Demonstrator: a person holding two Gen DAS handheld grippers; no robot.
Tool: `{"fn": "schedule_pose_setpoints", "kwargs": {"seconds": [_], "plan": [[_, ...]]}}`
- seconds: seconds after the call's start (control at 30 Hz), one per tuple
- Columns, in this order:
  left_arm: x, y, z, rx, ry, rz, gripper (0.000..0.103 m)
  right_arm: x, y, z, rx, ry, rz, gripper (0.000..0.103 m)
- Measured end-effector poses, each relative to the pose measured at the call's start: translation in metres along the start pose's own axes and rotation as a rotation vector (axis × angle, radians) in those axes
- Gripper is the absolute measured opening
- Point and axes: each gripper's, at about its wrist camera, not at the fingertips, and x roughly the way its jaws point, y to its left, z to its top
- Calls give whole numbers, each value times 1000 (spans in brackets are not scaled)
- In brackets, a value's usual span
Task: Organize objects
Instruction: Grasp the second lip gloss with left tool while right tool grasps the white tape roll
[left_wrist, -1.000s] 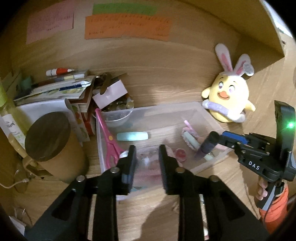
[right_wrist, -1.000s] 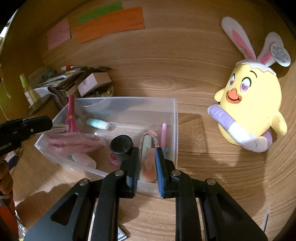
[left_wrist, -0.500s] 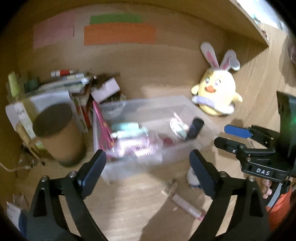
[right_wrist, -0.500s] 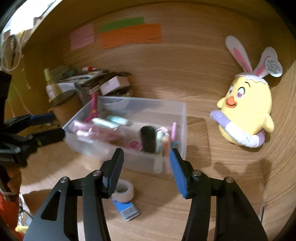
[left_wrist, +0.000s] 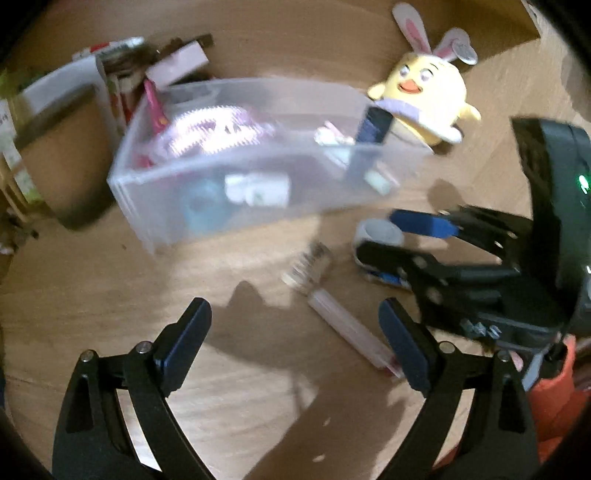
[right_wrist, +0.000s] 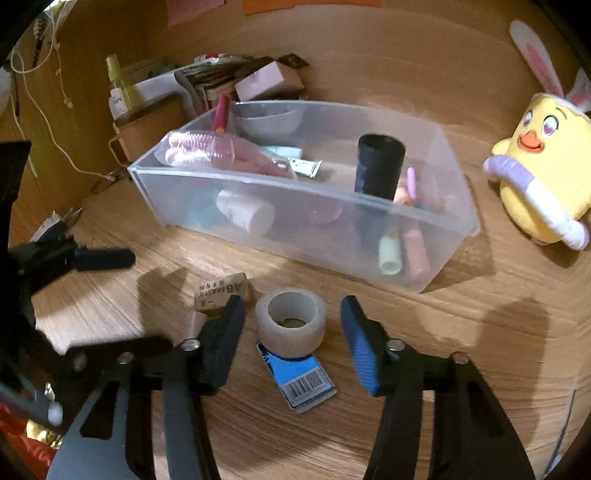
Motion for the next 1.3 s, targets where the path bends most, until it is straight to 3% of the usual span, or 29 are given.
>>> {"fn": "schedule_pose_setpoints", "kwargs": {"seconds": [0.03, 0.17, 0.23, 0.27, 0.43, 0.5, 0.67, 0.9, 1.3], "plan": [[0, -3, -3, 8, 0, 1, 93, 1, 0, 0, -2, 5, 6, 36], [7, -15, -9, 29, 12, 17, 92, -4, -2, 0, 2, -19, -9, 35], [11, -20, -11, 29, 15, 30, 86, -15, -4, -3, 11, -43, -20, 35], [13, -21, -11, 26, 14, 43, 77, -19, -5, -3, 17, -53, -26, 35], [17, -29, -17, 32, 8, 63, 65, -38, -11, -10, 46, -83, -40, 36], [15, -33, -20, 52, 0, 74, 46, -45, -13, -15, 57, -94, -44, 36], [8, -35, -30, 85, -15, 95, 16, -58, -17, -23, 79, -120, -38, 36], [-5, -29, -39, 99, -54, 114, 15, -64, -12, -26, 96, -143, -17, 36], [-52, -16, 10, 47, -225, 58, 14, -87, -5, -3, 84, -241, -17, 36]]}}
